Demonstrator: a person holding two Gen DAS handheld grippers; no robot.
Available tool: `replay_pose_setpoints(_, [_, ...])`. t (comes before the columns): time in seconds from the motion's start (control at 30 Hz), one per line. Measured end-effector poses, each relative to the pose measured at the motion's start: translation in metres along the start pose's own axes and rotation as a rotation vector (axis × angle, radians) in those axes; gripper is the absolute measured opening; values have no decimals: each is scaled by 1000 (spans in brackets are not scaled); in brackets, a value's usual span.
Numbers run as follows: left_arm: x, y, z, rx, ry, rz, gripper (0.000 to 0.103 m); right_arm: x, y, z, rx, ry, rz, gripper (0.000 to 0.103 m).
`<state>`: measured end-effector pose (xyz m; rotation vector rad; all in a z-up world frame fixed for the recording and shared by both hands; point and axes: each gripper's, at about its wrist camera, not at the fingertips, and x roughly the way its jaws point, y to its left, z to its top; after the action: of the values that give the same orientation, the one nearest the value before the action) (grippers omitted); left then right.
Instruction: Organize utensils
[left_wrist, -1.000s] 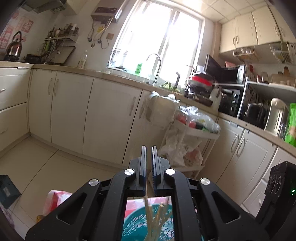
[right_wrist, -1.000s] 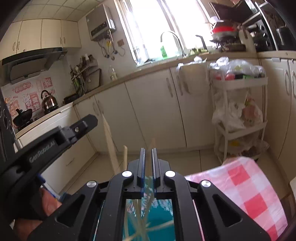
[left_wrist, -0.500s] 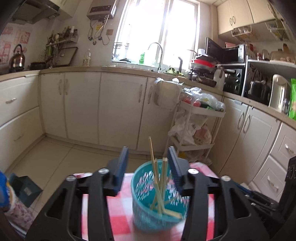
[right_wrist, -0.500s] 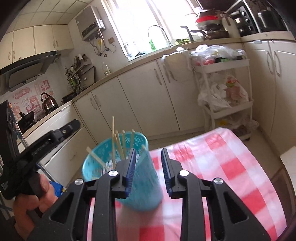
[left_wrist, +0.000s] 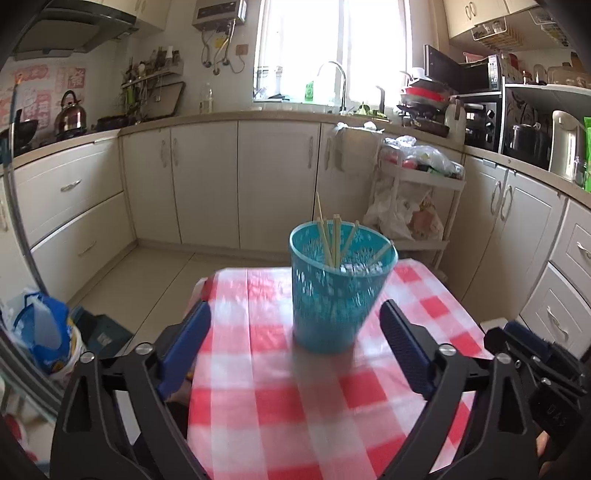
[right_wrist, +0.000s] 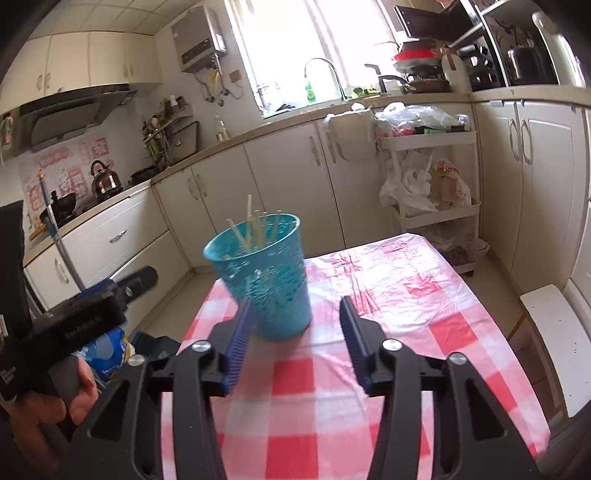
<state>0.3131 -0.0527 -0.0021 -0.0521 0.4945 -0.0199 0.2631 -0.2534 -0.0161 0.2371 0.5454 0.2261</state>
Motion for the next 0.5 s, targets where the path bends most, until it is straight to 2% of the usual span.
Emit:
replay_pose_setpoints(0.07, [-16, 0, -9, 13, 11, 3, 95, -16, 9, -4, -6, 3, 0, 56])
replay_pose_setpoints(0.13, [-33, -1, -15, 25, 18, 6, 95, -30, 15, -6, 1, 8, -5, 69])
replay_pose_setpoints(0.2, [-50, 0, -21, 23, 33, 13, 95, -49, 22, -10, 10, 24, -14, 77])
replay_pose_setpoints(0.33, [-89, 2, -36, 6, 87, 40, 95, -80, 34, -20, 17, 73, -12, 87])
replay_pose_setpoints(0.5, [-143, 11, -68, -16, 176, -25, 95, -128, 51, -43, -9, 122, -11, 92])
